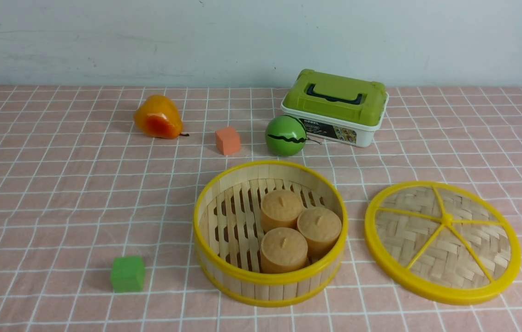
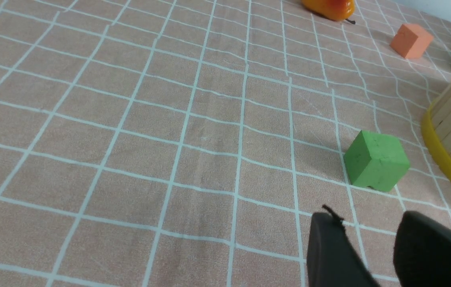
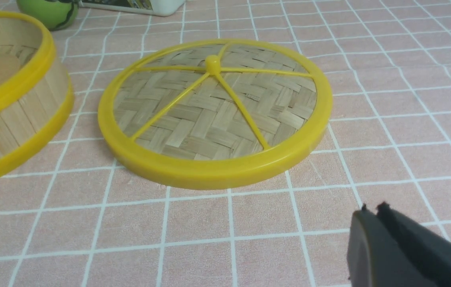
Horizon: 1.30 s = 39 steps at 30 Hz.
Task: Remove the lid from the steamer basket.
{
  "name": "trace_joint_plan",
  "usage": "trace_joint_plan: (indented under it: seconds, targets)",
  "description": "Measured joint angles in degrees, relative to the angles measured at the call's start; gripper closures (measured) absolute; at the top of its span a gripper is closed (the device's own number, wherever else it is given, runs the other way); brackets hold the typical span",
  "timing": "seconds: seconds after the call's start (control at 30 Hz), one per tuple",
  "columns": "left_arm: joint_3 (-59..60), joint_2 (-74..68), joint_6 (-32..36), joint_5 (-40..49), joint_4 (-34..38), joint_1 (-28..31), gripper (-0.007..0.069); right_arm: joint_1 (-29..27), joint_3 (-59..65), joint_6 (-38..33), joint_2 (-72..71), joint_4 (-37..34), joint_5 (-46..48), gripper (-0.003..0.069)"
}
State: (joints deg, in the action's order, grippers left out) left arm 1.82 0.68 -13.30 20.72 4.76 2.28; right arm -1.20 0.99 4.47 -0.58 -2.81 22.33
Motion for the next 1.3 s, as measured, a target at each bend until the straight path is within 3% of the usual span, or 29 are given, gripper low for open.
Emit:
trace_joint_plan:
  seconds: [1.3]
  targets:
    - [0.00,0.00,0.00,0.00,-0.05,0.00,0.0386,0.00,0.00,0.00,0.00,0.00,0.00,0.0622]
